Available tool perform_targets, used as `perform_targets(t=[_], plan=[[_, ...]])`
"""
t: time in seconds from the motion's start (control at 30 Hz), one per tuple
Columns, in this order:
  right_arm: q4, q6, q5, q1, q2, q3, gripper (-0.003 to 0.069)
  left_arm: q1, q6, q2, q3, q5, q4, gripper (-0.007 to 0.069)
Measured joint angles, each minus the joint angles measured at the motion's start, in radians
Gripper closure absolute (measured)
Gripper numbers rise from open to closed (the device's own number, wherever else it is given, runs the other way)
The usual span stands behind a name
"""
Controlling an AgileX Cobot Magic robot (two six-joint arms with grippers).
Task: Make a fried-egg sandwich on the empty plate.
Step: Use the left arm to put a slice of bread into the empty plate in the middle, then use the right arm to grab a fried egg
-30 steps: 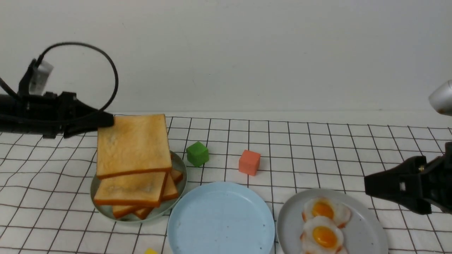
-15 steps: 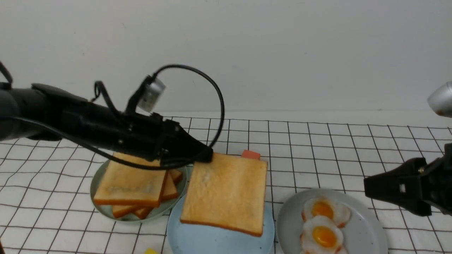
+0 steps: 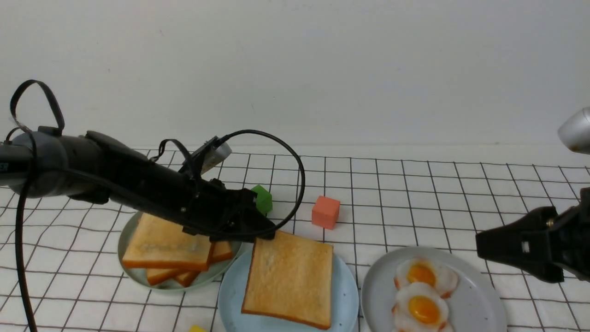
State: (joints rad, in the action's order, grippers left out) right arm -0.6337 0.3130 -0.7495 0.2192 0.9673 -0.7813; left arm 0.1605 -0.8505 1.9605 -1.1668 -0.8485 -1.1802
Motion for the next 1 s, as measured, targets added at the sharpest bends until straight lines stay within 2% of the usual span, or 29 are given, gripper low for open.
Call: perform_targets(t=[0.1, 0.17, 0.23, 0.27, 0.3, 0.37, 0.4, 0.47, 0.57, 0.67, 0.7, 0.73, 0.77, 0.8, 0.83, 0.87, 0.9, 0.93, 1.0], plan=[[0.0, 0.0, -0.008, 0.0, 0.0, 0.0, 0.0342, 0.0, 0.059, 0.002, -0.02, -0.039, 0.065, 0.0253], [0.0, 0.0, -0.012, 0.0, 0.0, 0.0, 0.0342, 0.0, 0.086, 0.002, -0.037, -0.059, 0.11, 0.0198], [0.0, 0.0, -0.013, 0.0, 0.0, 0.0, 0.0342, 0.0, 0.174, 0.003, -0.107, -0.108, 0.245, 0.009], [0.001, 0.0, -0.013, 0.0, 0.0, 0.0, 0.0342, 0.0, 0.182, 0.003, -0.121, -0.113, 0.257, 0.0083], [0.019, 0.0, -0.013, 0.0, 0.003, 0.0, 0.0342, 0.0, 0.262, 0.001, -0.186, -0.158, 0.364, 0.0028], [0.049, -0.016, -0.015, 0.0, 0.018, 0.0, 0.034, 0.0, 0.34, -0.012, -0.279, -0.219, 0.479, -0.0002], [0.056, -0.023, -0.017, 0.0, 0.021, 0.0, 0.034, 0.0, 0.349, -0.015, -0.279, -0.227, 0.491, -0.0004], [0.108, -0.084, -0.021, 0.0, 0.068, 0.0, 0.0332, 0.0, 0.441, -0.051, -0.4, -0.311, 0.609, -0.0009], [0.162, -0.168, -0.022, 0.0, 0.137, 0.0, 0.0319, 0.0, 0.505, -0.108, -0.468, -0.343, 0.652, 0.0009], [0.207, -0.291, 0.011, -0.002, 0.271, 0.0, 0.0302, 0.035, 0.521, -0.249, -0.46, -0.357, 0.639, 0.0114], [0.207, -0.291, 0.011, -0.002, 0.271, 0.0, 0.0302, 0.039, 0.521, -0.258, -0.456, -0.357, 0.637, 0.0114], [0.205, -0.313, 0.03, -0.011, 0.326, 0.0, 0.03, 0.078, 0.499, -0.319, -0.419, -0.36, 0.626, 0.0174], [0.203, -0.313, 0.037, -0.014, 0.35, 0.0, 0.0299, 0.092, 0.487, -0.337, -0.406, -0.362, 0.623, 0.0202], [0.191, -0.313, 0.062, -0.031, 0.411, 0.0, 0.0298, 0.159, 0.455, -0.416, -0.336, -0.368, 0.611, 0.0291], [0.189, -0.313, 0.065, -0.033, 0.418, 0.0, 0.0298, 0.159, 0.451, -0.416, -0.328, -0.369, 0.609, 0.0303], [0.158, -0.297, 0.085, -0.052, 0.471, 0.0, 0.0298, 0.222, 0.422, -0.481, -0.264, -0.361, 0.6, 0.0403], [0.129, -0.273, 0.094, -0.063, 0.499, 0.0, 0.0298, 0.26, 0.406, -0.518, -0.218, -0.346, 0.597, 0.0466], [0.123, -0.268, 0.096, -0.068, 0.51, 0.0, 0.0298, 0.274, 0.399, -0.532, -0.19, -0.339, 0.596, 0.0491], [0.028, -0.171, 0.108, -0.091, 0.564, 0.0, 0.0298, 0.343, 0.371, -0.602, -0.094, -0.288, 0.598, 0.0612]])
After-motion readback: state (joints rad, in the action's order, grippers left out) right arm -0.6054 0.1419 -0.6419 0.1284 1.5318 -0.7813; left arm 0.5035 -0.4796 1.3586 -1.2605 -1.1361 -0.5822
